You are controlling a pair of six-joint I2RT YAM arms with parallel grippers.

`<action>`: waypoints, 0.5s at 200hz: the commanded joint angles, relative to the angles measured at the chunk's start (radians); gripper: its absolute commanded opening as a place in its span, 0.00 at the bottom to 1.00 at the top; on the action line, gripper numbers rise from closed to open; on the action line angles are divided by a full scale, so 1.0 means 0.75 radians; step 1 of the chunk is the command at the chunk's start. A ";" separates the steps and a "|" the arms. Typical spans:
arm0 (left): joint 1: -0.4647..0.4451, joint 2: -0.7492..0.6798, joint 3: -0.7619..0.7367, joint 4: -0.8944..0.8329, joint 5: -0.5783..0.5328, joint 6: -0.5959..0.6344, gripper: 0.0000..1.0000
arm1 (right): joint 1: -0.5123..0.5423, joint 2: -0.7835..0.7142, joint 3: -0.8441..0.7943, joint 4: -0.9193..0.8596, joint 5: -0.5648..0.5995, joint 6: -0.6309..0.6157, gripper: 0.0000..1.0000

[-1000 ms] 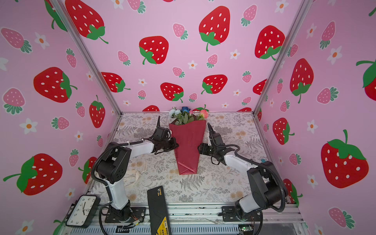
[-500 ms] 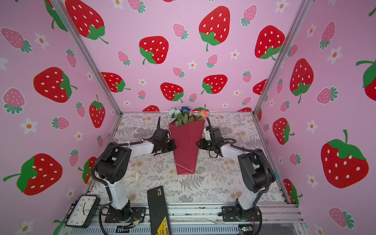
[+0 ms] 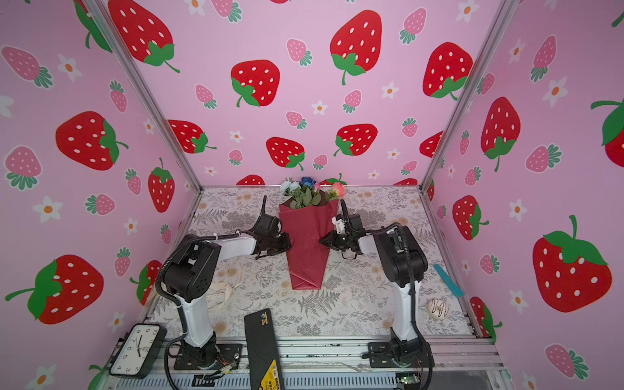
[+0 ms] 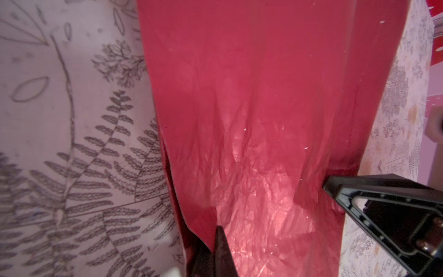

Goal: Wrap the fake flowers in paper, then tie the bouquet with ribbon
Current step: 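Squeeze the wrapped cone from both sides with both grippers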

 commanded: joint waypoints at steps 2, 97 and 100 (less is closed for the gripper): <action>0.009 0.040 -0.004 -0.045 -0.025 -0.003 0.00 | -0.038 0.057 0.056 0.094 -0.079 0.041 0.22; 0.013 0.014 -0.041 -0.047 -0.025 0.003 0.00 | -0.162 0.280 0.458 0.009 0.001 0.057 0.22; 0.015 0.013 -0.042 -0.047 -0.025 0.003 0.00 | -0.165 0.292 0.485 0.001 0.005 0.056 0.22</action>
